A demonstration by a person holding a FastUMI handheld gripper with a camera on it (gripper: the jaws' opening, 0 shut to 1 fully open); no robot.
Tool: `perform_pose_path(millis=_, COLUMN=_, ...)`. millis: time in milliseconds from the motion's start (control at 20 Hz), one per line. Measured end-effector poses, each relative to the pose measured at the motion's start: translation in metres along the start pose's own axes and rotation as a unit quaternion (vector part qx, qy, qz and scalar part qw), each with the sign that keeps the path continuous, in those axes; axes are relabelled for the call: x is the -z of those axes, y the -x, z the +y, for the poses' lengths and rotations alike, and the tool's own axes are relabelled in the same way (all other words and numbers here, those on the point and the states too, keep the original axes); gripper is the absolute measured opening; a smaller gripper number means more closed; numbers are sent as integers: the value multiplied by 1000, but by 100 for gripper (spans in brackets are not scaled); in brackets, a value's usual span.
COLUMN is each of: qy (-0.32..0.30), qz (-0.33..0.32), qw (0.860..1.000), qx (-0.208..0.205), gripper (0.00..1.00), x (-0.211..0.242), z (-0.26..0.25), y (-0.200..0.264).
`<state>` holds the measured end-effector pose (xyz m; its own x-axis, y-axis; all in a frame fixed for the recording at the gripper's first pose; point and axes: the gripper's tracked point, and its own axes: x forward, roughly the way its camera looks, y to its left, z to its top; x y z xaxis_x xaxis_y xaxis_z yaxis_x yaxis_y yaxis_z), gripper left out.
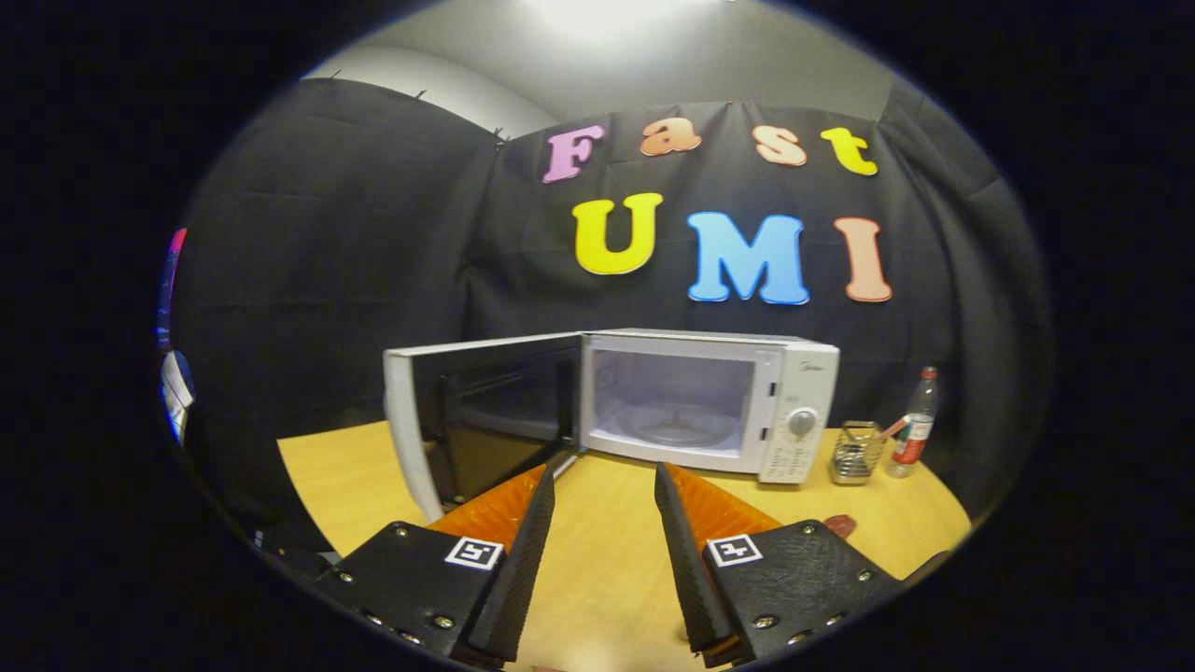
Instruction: Open the microwave, put the food inside, and close the microwave door.
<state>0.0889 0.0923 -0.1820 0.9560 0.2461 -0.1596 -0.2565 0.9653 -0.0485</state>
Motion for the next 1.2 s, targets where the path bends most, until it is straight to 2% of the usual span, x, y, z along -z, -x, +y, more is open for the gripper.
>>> perform_pose_path(millis=150, qy=16, qz=-5, qw=999, qx=47, gripper=69, x=13, z=-56, y=4)
perform_pose_path(millis=200, qy=17, qz=-3, qw=998, qx=61, gripper=75, x=20, z=-74, y=4)
perform_pose_path(millis=250, qy=14, qz=0, qw=997, qx=77, gripper=75, x=27, z=-91, y=4)
perform_pose_path(millis=400, qy=-40, qz=18, qw=993, qx=109, gripper=75, x=54, z=-135, y=-2)
perform_pose_path(millis=650, qy=-199, qz=48, qw=975, qx=92, gripper=76, x=88, z=-163, y=-24)
perform_pose_path(millis=700, qy=-217, qz=50, qw=971, qx=91, gripper=80, x=91, z=-168, y=-28)
perform_pose_path(millis=800, qy=-241, qz=54, qw=964, qx=94, gripper=79, x=100, z=-175, y=-35)
perform_pose_path(millis=950, qy=-300, qz=69, qw=951, qx=34, gripper=79, x=105, z=-152, y=-47)
perform_pose_path(millis=1050, qy=-321, qz=88, qw=942, qx=40, gripper=61, x=115, z=-159, y=-54)
perform_pose_path(millis=1100, qy=-338, qz=81, qw=937, qx=31, gripper=29, x=115, z=-157, y=-55)
perform_pose_path(millis=1150, qy=-355, qz=80, qw=931, qx=17, gripper=29, x=113, z=-153, y=-53)
perform_pose_path(millis=1200, qy=-386, qz=75, qw=919, qx=16, gripper=19, x=107, z=-153, y=-55)
